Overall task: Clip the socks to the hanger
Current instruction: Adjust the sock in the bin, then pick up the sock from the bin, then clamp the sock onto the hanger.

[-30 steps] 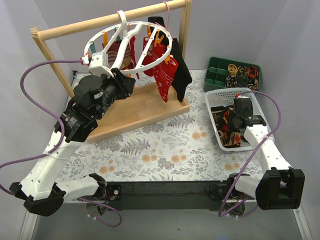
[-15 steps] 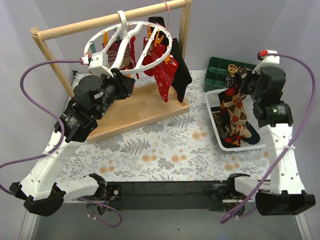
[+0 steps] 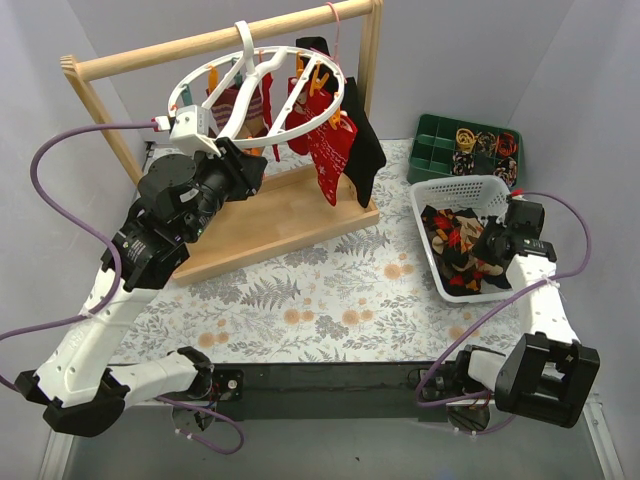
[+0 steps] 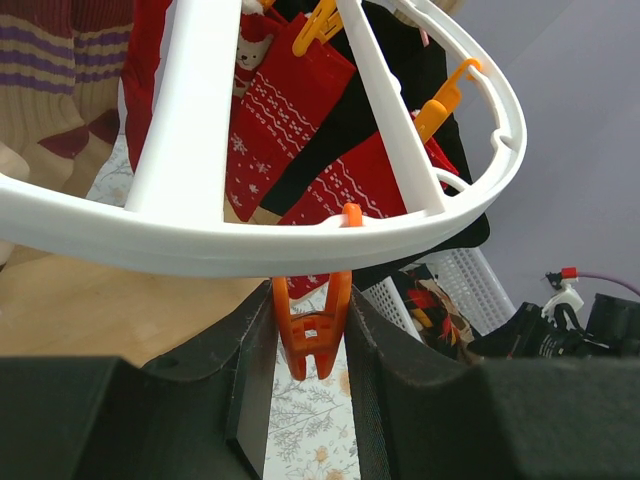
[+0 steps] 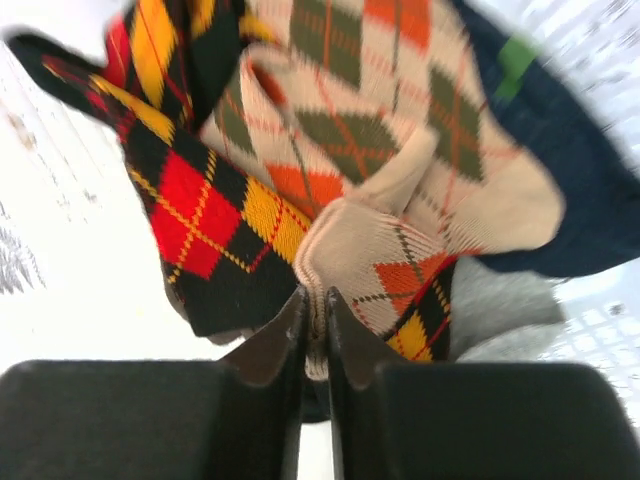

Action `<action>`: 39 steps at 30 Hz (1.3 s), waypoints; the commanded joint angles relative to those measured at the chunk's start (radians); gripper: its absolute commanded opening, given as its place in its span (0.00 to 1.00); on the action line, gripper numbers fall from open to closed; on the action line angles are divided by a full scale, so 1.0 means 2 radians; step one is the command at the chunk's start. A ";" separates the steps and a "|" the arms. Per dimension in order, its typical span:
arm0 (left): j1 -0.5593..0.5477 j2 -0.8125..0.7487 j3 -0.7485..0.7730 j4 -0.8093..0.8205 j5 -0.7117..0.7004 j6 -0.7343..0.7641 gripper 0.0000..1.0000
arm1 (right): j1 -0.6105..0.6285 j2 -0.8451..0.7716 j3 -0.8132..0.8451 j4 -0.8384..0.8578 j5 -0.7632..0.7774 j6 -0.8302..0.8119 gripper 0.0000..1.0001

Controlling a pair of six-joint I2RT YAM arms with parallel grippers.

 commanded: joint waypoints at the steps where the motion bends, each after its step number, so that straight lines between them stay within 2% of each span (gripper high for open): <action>1: 0.001 -0.010 0.000 -0.018 0.014 0.003 0.00 | -0.001 -0.015 0.020 0.014 0.059 -0.002 0.22; 4: 0.001 -0.012 -0.002 -0.018 0.012 0.005 0.00 | -0.001 -0.020 0.026 0.002 0.135 -0.013 0.21; 6: 0.001 -0.012 -0.002 -0.018 0.012 0.007 0.00 | -0.001 -0.016 0.027 -0.005 0.136 -0.010 0.21; 9: 0.001 -0.013 -0.003 -0.017 0.013 0.008 0.00 | -0.001 -0.016 0.024 -0.005 0.120 -0.013 0.08; 10: 0.001 -0.013 -0.003 -0.017 0.013 0.008 0.00 | 0.000 -0.018 0.025 -0.003 0.111 -0.013 0.01; 13: 0.002 -0.013 -0.003 -0.015 0.013 0.008 0.00 | 0.000 -0.027 0.041 0.000 0.085 -0.010 0.01; 17: 0.001 -0.011 0.000 -0.014 0.013 0.010 0.00 | 0.003 -0.035 0.106 0.001 0.047 -0.011 0.01; 22: 0.001 -0.002 0.010 -0.015 0.014 0.011 0.00 | 0.026 -0.029 0.243 0.019 -0.013 -0.036 0.01; 30: 0.001 0.017 0.025 -0.015 0.025 0.010 0.00 | 0.070 -0.061 0.306 0.074 -0.045 -0.095 0.01; 33: 0.001 0.022 0.028 -0.014 0.028 0.008 0.00 | 0.085 -0.076 0.307 0.085 -0.084 -0.122 0.01; 39: 0.001 0.030 0.035 -0.014 0.033 0.006 0.00 | 0.123 -0.088 0.291 0.139 -0.248 -0.115 0.01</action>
